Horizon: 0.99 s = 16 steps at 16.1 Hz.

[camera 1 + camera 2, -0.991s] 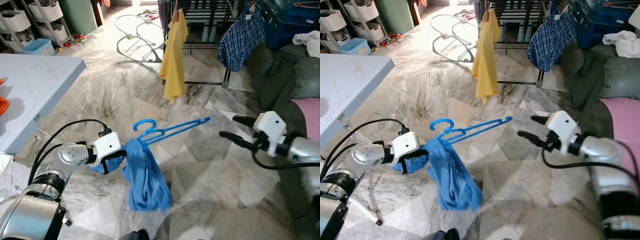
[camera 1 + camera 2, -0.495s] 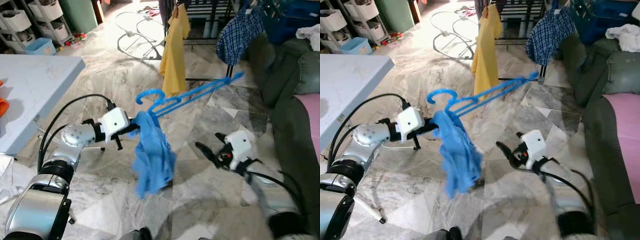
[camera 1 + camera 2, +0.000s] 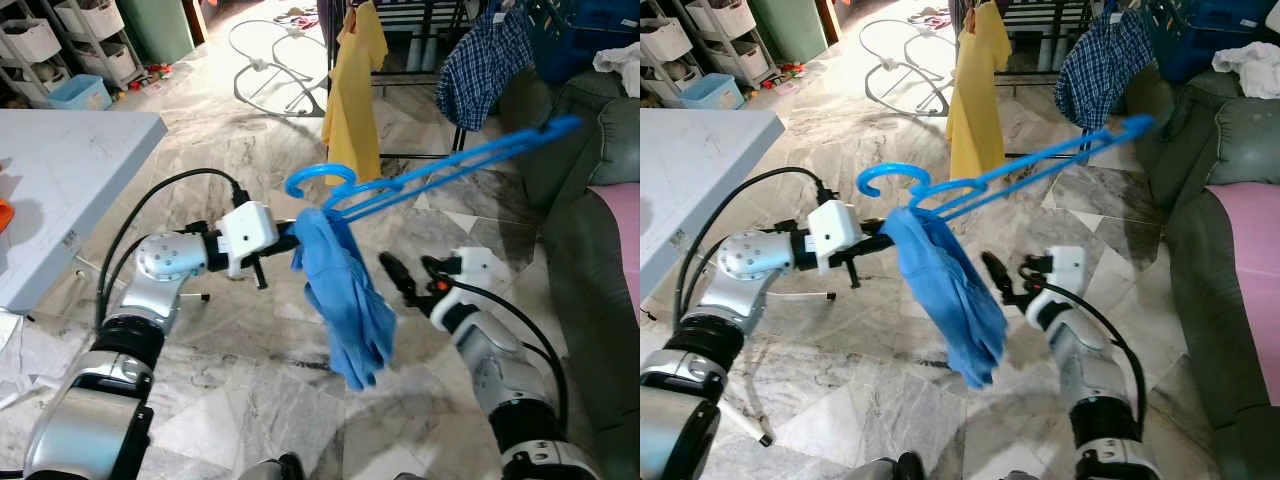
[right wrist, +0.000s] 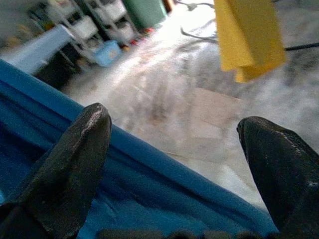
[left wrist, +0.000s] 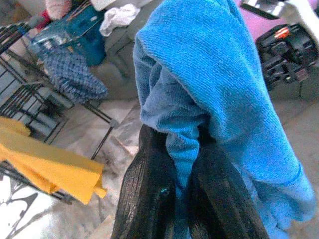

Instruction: Hang hanger

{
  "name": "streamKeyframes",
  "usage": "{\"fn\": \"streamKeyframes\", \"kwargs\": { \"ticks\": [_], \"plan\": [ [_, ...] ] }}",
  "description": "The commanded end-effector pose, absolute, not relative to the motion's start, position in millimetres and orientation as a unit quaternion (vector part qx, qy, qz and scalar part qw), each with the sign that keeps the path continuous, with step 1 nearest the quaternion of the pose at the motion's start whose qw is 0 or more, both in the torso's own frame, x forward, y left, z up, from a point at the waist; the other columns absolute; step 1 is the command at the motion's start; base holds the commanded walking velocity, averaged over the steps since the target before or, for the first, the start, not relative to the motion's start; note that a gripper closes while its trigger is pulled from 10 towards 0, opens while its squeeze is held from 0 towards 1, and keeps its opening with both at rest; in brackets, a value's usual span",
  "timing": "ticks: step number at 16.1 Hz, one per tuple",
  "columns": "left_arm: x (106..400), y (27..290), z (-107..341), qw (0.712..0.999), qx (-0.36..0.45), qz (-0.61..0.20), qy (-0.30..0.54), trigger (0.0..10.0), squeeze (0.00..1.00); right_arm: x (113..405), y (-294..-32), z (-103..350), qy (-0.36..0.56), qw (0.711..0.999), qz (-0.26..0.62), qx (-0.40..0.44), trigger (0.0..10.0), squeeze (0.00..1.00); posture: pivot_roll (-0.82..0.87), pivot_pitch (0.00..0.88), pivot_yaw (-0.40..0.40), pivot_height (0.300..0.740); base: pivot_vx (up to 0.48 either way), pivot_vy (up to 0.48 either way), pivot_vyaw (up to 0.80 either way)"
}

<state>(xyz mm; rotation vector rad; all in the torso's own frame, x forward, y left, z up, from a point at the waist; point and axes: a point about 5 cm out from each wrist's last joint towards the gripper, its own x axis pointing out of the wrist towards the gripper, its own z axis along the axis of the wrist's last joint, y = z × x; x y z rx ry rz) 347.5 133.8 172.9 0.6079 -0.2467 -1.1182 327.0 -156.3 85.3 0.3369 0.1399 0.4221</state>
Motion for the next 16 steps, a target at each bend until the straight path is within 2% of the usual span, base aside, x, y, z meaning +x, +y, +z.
{"fn": "streamKeyframes", "kwargs": {
  "ticks": [1,4,7,16],
  "plan": [
    [344.8,132.5,171.6,0.791,0.288,-0.527,-0.118,0.0,0.0,326.0,-142.2,92.5,0.062,0.948,0.252,0.183,10.0,1.0,-0.19,0.107,0.101,0.74,0.0,0.0,0.0],
    [344.1,120.2,173.2,0.788,0.284,-0.53,-0.128,0.0,0.0,305.3,-123.5,90.0,0.085,0.909,0.37,0.174,10.0,1.0,-0.19,0.106,0.101,0.74,0.0,0.0,0.0],
    [344.3,114.1,173.8,0.786,0.289,-0.53,-0.134,0.0,0.0,291.9,-124.1,85.0,0.11,0.889,0.405,0.182,10.0,1.0,-0.19,0.111,0.108,0.74,0.0,0.0,0.0],
    [344.3,114.1,173.8,0.786,0.289,-0.53,-0.134,0.0,0.0,291.9,-124.1,85.0,0.11,0.889,0.405,0.182,10.0,1.0,-0.19,0.111,0.108,0.74,0.0,0.0,0.0]
  ]
}}
